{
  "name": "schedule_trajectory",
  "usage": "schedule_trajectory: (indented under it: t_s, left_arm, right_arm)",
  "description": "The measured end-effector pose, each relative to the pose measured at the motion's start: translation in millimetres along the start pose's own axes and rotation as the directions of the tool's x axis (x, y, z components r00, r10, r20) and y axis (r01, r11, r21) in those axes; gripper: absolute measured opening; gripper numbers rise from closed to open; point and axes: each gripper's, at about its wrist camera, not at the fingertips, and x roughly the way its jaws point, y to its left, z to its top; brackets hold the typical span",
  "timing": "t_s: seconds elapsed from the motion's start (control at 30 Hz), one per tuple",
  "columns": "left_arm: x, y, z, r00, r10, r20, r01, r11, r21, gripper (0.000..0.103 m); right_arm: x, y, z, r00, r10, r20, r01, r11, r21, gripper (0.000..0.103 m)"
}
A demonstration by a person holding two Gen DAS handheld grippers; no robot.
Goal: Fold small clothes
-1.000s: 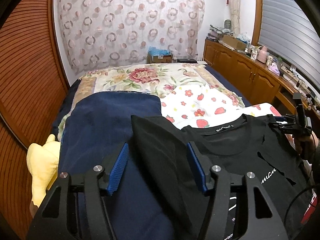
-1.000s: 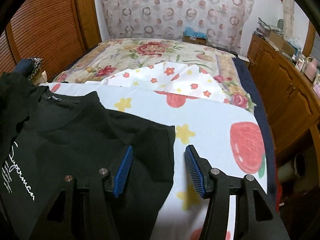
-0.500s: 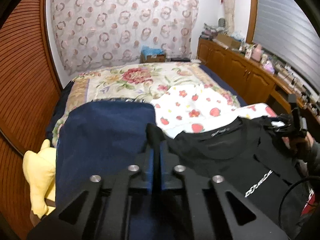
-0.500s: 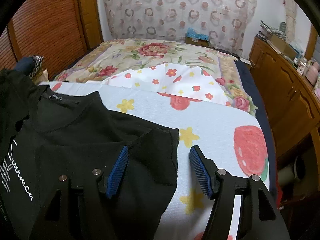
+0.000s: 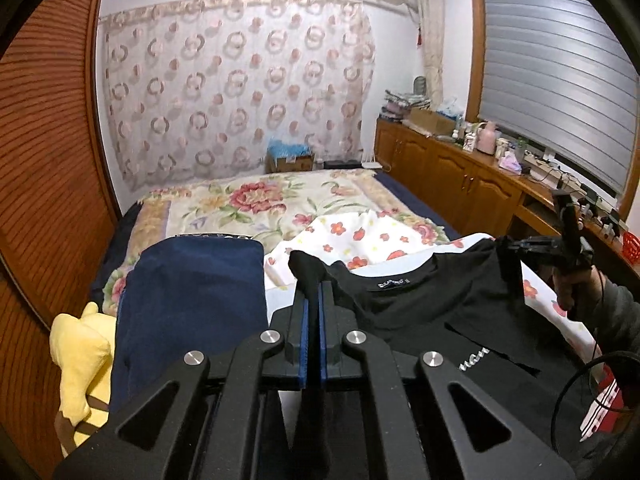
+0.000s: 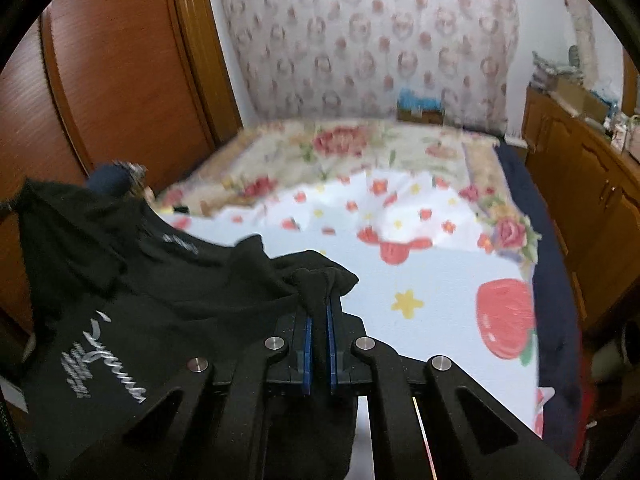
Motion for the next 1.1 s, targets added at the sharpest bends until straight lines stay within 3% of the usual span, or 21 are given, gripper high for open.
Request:
schedule_trajectory:
  t_s: [0.2, 0.37, 0.67, 1.1]
  left_arm:
    - [-29.0, -9.9, -26.0, 0.999, 0.004, 0.040, -0.004, 1.000, 0.001, 0.005]
    - [-49.7, -19.9, -48.4, 0.999, 0.001, 0.047, -0.001, 1.000, 0.004, 0.005]
    - [-110.0, -18.3, -118.2, 0.998, 0.015, 0.055, -0.009, 0.994, -0.112, 0.005]
    - [-142.8, -14.0, -166.1, 1.000, 0.028, 0.013, -0.026, 0.985, -0.169, 0.005]
  right_arm:
    - [-60.7, 16.9, -27.1, 0.995, 0.017, 0.100, -0.013, 0.999, -0.039, 0.006]
    - [-86.4, 22.0, -57.3, 0.992, 0.012, 0.126, -0.009, 1.000, -0.024, 0.006]
    - [-145.5, 27.8, -120.7, 0.982, 0.067, 0.176, -0.082, 0.994, 0.076, 0.006]
    - [-205.4, 37.5, -170.3, 0.996, 0.059, 0.070, -0.063, 0.996, 0.061, 0.006]
